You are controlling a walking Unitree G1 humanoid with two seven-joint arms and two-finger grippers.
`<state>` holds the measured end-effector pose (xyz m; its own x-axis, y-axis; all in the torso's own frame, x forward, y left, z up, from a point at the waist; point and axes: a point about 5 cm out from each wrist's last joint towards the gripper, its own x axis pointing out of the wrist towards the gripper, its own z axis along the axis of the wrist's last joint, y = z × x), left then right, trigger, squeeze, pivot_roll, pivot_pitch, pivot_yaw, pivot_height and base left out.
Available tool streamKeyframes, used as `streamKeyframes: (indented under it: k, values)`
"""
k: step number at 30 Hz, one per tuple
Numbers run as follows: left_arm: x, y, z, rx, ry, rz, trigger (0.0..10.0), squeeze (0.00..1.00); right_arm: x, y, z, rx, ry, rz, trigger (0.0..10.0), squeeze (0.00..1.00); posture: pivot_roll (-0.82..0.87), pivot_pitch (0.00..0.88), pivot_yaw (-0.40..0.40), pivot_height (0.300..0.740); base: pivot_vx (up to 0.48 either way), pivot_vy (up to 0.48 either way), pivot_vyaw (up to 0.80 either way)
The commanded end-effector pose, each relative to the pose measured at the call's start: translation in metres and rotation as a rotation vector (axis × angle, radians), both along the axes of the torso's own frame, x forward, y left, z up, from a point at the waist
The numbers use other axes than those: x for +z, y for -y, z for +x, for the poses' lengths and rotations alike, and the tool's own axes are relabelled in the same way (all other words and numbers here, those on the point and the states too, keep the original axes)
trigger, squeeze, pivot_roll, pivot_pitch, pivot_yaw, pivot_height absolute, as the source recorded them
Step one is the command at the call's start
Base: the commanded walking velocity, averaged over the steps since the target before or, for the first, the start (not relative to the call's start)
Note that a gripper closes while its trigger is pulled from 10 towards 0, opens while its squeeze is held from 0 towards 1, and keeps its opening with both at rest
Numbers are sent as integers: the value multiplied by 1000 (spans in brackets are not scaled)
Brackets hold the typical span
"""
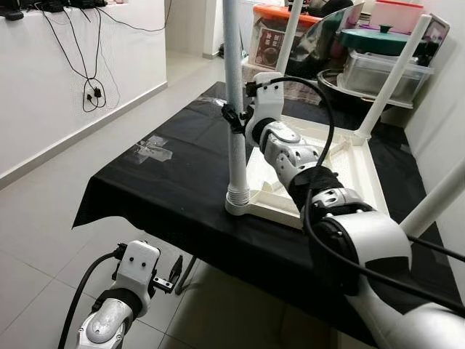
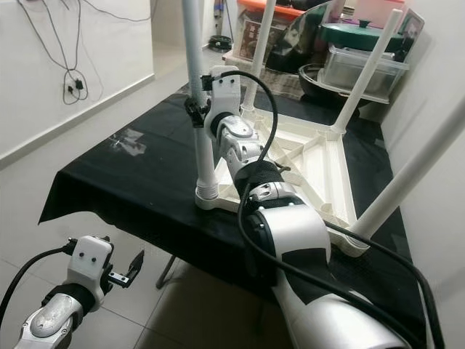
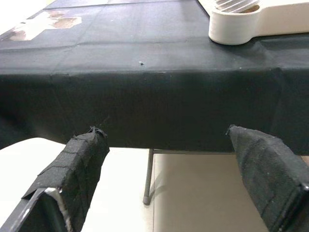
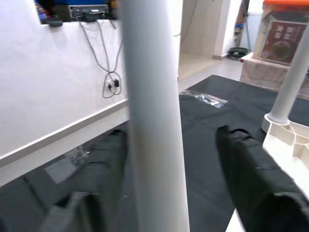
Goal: Building children table
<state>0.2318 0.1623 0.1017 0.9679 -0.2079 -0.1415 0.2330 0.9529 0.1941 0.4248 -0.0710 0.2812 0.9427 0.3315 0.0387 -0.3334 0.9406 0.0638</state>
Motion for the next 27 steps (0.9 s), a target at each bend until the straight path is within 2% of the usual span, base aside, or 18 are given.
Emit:
streamKeyframes:
  k: [1, 9, 24, 25, 27]
  values:
    - [-3, 1, 0, -13, -11, 12, 10000, 0, -3, 2, 0, 7, -9, 9, 0, 0, 141, 0, -123, 740, 0, 0, 0]
    - [-2, -2, 1, 2, -8, 17, 10000, 0, -20, -4, -2, 30, -35, -77, 0, 0, 145, 0, -128, 740, 0, 0, 0]
    - [-1, -8, 0, 39, 2, 20, 10000, 0, -34, -5, -4, -5, -35, -96, 0, 0, 146, 0, -129, 740, 0, 0, 0]
    - [0, -8, 1, 42, 5, 21, 10000, 0, -40, -2, -4, -40, -53, -88, 10000, 992, 142, 0, -122, 740, 0, 0, 0]
    - [0, -8, 2, 44, 8, 22, 10000, 0, -44, 1, -5, -55, -60, -65, 10000, 1000, 141, 0, -121, 740, 0, 0, 0]
